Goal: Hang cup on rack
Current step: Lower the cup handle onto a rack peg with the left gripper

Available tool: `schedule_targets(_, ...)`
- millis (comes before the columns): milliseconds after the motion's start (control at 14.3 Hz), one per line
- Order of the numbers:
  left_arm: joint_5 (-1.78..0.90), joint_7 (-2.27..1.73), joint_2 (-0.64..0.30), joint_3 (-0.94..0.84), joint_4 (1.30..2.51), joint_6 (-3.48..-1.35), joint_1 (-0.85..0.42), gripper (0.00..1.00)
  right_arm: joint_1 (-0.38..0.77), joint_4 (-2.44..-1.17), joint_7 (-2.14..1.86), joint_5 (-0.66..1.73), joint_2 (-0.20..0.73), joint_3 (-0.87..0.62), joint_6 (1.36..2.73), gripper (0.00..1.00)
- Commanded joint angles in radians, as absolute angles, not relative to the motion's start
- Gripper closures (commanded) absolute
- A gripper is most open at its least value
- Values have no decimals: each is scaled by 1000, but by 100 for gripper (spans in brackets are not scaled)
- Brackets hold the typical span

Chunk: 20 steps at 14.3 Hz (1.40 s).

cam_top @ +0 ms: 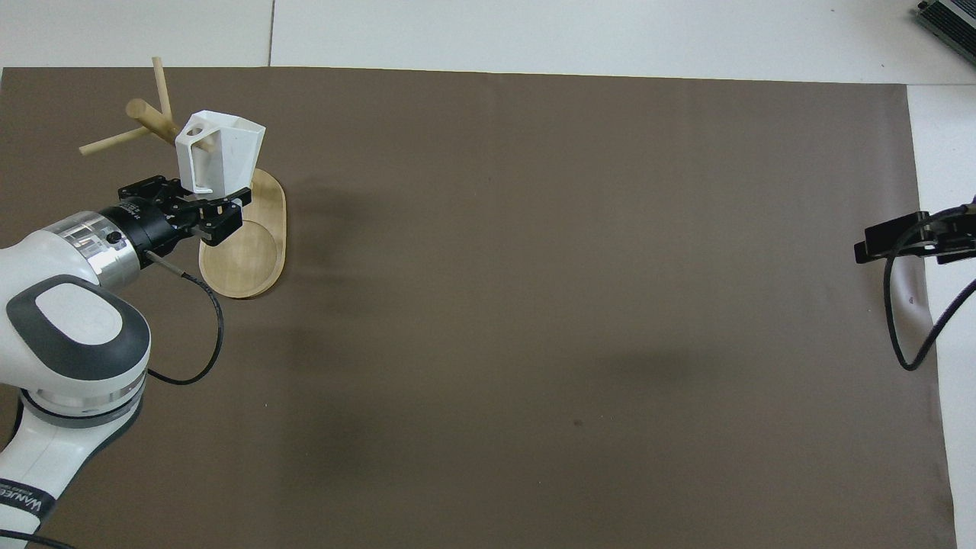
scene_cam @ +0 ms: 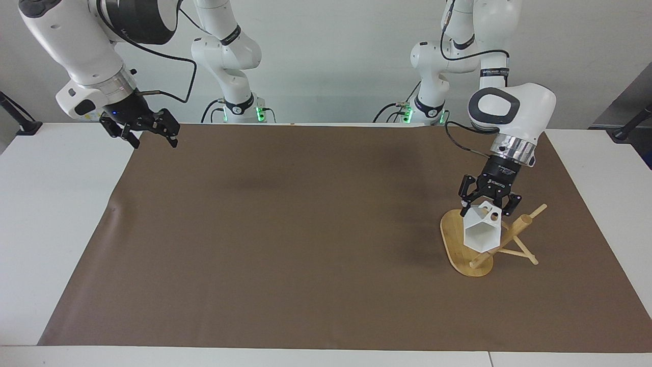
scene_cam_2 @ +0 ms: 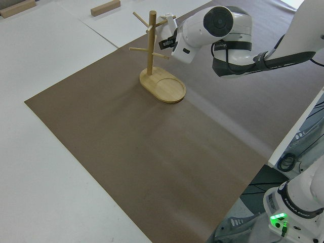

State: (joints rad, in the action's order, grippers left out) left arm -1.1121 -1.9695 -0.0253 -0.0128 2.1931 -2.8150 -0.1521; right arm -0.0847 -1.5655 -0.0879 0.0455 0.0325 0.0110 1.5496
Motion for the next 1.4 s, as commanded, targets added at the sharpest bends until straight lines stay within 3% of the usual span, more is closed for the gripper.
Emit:
schedule_targets(0, -1106, -1996, -34, -8, 2184, -2841, -163, 100, -86, -1560, -46, 41, 22, 9, 1545, 0)
schedule_targets(909, -1106, -2171, -37, -6, 2189, -2891, -167, 100, -87, -1562, -49, 26, 20, 43, 1577, 0)
schedule_targets(978, -1106, -2165, -38, -8, 2189, -2899, -169, 88, -87, -1562, -49, 26, 20, 43, 1575, 0)
schedule_targets(1048, -1106, -2166, -38, -8, 2189, -2901, -173, 15, -87, -1562, -45, 25, 20, 44, 1574, 0)
schedule_targets(1118, -1106, -2166, -41, -8, 2186, -2901, -175, 0, -87, -1563, -43, 25, 18, 44, 1574, 0)
schedule_targets(1328, -1101, -2161, -41, -6, 2178, -2887, -175, 0, -87, -1565, -40, 25, 18, 52, 1574, 0)
